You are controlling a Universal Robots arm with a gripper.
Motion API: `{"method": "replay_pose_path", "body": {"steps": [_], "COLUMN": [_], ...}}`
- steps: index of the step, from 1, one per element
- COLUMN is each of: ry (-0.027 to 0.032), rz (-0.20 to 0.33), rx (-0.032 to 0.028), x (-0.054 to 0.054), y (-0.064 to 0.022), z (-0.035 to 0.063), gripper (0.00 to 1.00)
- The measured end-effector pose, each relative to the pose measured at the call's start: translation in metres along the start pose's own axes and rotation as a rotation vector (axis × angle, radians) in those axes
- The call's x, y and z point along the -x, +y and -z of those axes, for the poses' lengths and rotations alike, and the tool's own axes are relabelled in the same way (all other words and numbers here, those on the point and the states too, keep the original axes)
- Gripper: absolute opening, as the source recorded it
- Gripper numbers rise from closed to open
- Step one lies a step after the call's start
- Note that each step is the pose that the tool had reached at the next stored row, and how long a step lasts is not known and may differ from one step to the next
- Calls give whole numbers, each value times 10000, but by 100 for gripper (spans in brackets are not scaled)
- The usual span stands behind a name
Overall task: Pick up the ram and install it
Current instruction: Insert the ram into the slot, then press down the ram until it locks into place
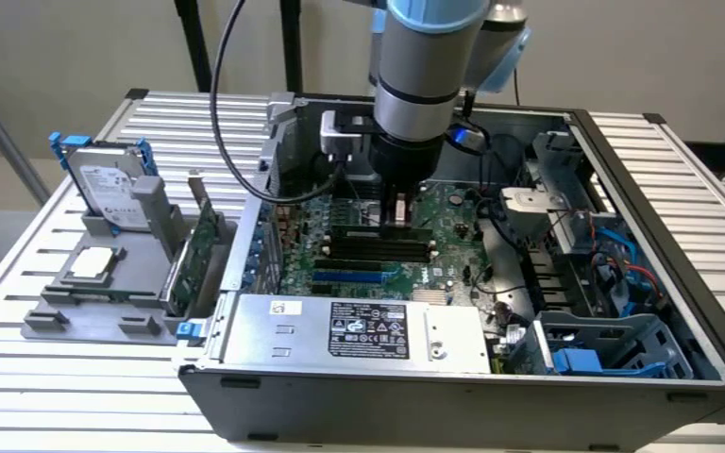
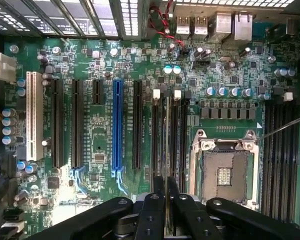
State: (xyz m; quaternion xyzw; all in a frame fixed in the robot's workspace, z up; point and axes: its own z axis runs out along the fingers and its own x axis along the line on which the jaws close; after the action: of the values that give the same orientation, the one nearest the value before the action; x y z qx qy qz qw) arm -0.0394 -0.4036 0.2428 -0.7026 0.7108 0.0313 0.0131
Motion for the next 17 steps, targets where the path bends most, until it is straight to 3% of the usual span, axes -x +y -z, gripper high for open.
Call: {"method": "replay_pose_path", "body": {"steps": [7,13,17], "ry": [12,14,15], "rz": [0,-6,-7], "rx": [4,87,91], "x": [-29,-48,-49], "y": [-4,-19,-21], "z": [-107,-137,-139], "gripper": [0,0,0]}}
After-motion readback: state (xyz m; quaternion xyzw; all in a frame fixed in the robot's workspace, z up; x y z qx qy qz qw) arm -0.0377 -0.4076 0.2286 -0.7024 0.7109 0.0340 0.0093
